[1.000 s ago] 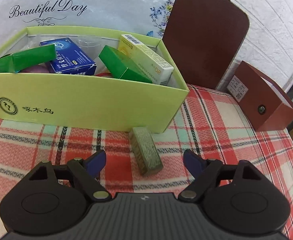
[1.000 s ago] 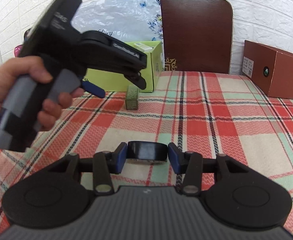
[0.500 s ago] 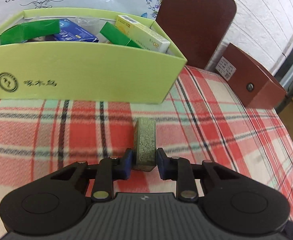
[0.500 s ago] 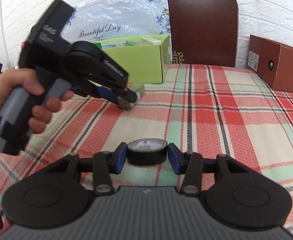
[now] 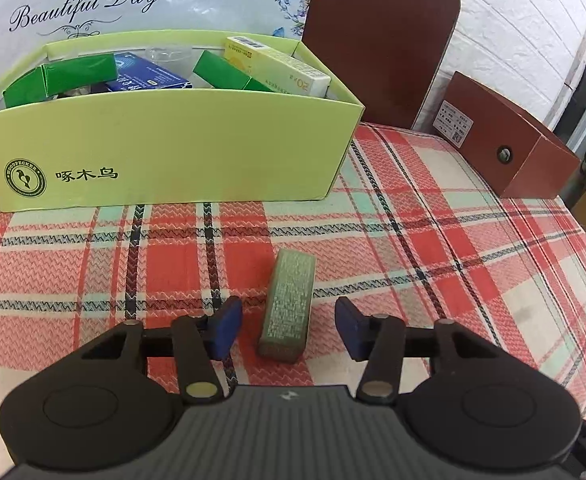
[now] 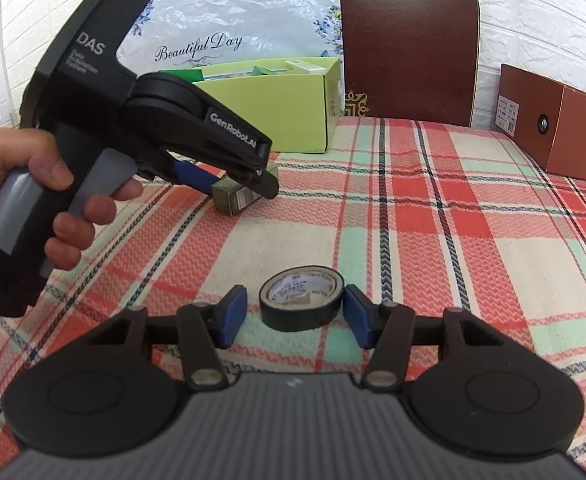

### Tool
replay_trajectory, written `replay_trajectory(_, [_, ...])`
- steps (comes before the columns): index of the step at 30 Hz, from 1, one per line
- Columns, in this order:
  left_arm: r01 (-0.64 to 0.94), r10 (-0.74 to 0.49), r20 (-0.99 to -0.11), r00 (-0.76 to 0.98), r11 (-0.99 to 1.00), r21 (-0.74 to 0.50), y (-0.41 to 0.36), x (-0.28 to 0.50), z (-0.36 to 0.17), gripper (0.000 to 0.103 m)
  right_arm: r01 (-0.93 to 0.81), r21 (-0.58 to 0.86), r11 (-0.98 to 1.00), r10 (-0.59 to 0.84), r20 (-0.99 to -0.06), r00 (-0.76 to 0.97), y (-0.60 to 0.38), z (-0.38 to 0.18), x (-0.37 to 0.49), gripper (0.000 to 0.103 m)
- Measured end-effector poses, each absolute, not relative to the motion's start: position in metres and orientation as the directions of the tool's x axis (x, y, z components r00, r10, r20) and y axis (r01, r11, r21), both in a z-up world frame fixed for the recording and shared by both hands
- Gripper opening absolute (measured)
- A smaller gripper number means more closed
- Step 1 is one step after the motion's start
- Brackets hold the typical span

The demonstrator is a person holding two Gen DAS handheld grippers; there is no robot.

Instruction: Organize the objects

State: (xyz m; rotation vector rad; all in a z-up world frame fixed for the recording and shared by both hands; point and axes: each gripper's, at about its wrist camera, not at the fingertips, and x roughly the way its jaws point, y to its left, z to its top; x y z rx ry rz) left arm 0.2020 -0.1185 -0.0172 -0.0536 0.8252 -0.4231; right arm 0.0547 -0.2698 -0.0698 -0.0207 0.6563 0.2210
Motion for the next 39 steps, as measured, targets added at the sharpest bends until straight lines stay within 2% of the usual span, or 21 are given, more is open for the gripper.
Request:
replay_trajectory(1, [0.357,-0.387,-0.706,0.594,0.912,-0.2,-0.118,0.201,-0.018,0.025,-0.206,0.045,0.977,0.191,-0.607,0.771,-0.269,-0.07,0.055,0.043])
replay_trajectory(3, [0.351,-0.401,-0.706,0.584,0.909,-0.225,-0.112,0.199,-0.017,0.024,-0.206,0.05,0.977,0.193,-0.61,0.768,-0.27,-0.069,0.056,0.043])
replay_trajectory(8, [0.361,-0.424,-0.667,0.612,0.901,-0.241,-0.091,0.181,0.004,0.023,-0.243,0.062,0.968,0.233,-0.582,0.779,-0.266,-0.055,0.057,0.043])
replay_trajectory(17, [0.337,-0.413,-0.504,0.758,0.911,-0.24,-0.044,0.194,0.089,0.023,-0.348,0.02,0.937,0.322,-0.436,0.84,-0.238,0.005,0.115,0.043])
replay_trajectory(21, [0.298,-0.359,-0.477,0.802,0.933,-0.201,-0.032,0.22,0.118,0.023,-0.373,-0.005,0.928,0.344,-0.378,0.86,-0.219,0.031,0.16,0.043])
replay_trajectory(27, [0.251,-0.311,-0.47,0.826,0.95,-0.186,-0.024,0.268,0.127,0.023,-0.357,-0.068,0.931,0.314,-0.345,0.885,-0.189,0.048,0.234,0.043])
replay_trajectory(28, [0.254,-0.309,-0.461,0.832,0.951,-0.178,-0.023,0.274,0.123,0.023,-0.355,-0.079,0.931,0.308,-0.349,0.885,-0.185,0.043,0.246,0.051])
replay_trajectory(29, [0.263,-0.311,-0.452,0.836,0.95,-0.166,-0.024,0.278,0.118,0.033,-0.349,-0.085,0.933,0.297,-0.366,0.882,-0.182,0.037,0.257,0.076])
replay_trajectory(30, [0.277,-0.314,-0.455,0.833,0.949,-0.148,-0.023,0.281,0.11,0.063,-0.321,-0.091,0.943,0.264,-0.387,0.884,-0.18,0.028,0.265,0.086])
replay_trajectory(31, [0.264,-0.298,-0.461,0.836,0.955,-0.138,-0.021,0.282,0.102,0.077,-0.284,-0.098,0.954,0.223,-0.4,0.889,-0.18,0.02,0.267,0.089])
replay_trajectory(32, [0.236,-0.27,-0.45,0.851,0.963,-0.132,-0.018,0.279,0.095,0.085,-0.271,-0.097,0.958,0.212,-0.403,0.89,-0.183,0.012,0.264,0.089])
replay_trajectory(33, [0.215,-0.252,-0.428,0.868,0.967,-0.134,-0.013,0.274,0.088,0.085,-0.274,-0.084,0.958,0.22,-0.398,0.891,-0.187,0.006,0.258,0.09])
replay_trajectory(35, [0.214,-0.259,-0.42,0.87,0.965,-0.152,-0.007,0.265,0.08,0.085,-0.26,-0.059,0.964,0.22,-0.381,0.898,-0.196,-0.004,0.24,0.103])
replay_trajectory(39, [0.176,-0.219,-0.387,0.896,0.974,-0.144,-0.001,0.239,0.076,0.086,-0.215,-0.006,0.977,0.195,-0.393,0.898,-0.211,-0.012,0.209,0.103])
